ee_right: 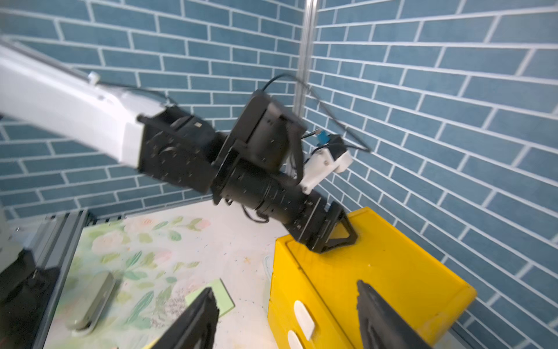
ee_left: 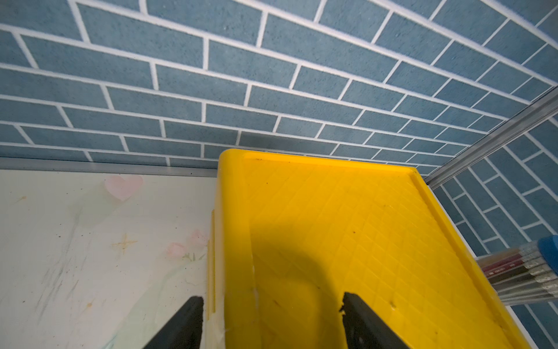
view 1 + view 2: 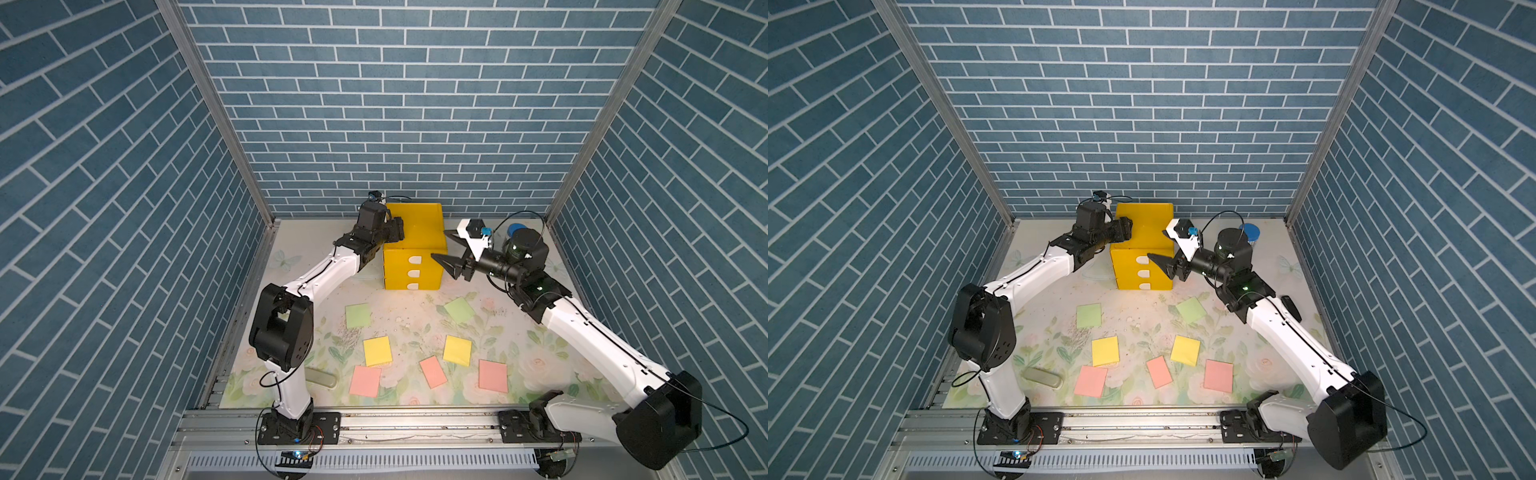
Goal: Please put the sticky notes in the drawer by color
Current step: Open the drawer in the storage box.
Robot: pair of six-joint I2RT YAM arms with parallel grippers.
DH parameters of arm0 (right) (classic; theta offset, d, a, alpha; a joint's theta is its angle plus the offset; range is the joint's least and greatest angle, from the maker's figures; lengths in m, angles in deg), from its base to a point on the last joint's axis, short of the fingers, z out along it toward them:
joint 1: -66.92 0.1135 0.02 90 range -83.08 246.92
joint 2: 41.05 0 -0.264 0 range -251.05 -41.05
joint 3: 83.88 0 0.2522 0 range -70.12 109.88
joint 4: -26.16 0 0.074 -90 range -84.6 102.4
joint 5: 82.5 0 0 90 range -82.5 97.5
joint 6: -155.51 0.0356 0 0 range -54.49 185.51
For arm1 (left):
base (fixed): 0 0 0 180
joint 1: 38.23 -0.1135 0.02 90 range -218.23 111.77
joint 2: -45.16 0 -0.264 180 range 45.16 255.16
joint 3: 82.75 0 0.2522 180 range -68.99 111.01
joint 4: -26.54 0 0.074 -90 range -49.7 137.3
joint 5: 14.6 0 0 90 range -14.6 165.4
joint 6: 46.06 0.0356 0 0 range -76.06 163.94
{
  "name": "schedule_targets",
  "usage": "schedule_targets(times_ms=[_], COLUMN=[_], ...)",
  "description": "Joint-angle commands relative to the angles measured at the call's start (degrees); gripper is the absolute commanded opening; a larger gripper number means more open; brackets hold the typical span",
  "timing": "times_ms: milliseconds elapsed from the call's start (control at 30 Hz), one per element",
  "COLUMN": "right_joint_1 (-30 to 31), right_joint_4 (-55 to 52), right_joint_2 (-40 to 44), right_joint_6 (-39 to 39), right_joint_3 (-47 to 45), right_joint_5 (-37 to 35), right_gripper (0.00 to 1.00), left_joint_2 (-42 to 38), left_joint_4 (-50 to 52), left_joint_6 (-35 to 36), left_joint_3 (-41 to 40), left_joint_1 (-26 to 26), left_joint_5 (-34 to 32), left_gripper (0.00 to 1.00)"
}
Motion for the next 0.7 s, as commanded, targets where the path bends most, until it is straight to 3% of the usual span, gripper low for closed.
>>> schedule_targets(times_ms=[0,133,667], right_joint_1=[0.76,1.43,2.49], right_joint_4=[-4.37,-8.2,-8.49], right_joint_2=[-6.08,-9.82,-18.07], right_joint_6=[-10.98,-17.59,-18.96], right_joint_3=[1.41,3.17,6.76], right_joint_5=[4.4,-0.09,1.26], right_gripper=[0.7,0.69,0.65], left_joint_2=[1.6,1.51,1.14], left_joint_4=[2.81,2.28,-0.85], left_joint_6=[-0.09,-0.36,-0.97], left_joint_3=[-1.59,-1.86,-4.5], left_joint_1=[0.23,0.28,0.27], left_joint_5=[0.49,0.73,1.32], left_gripper=[0.76,0.76,0.74])
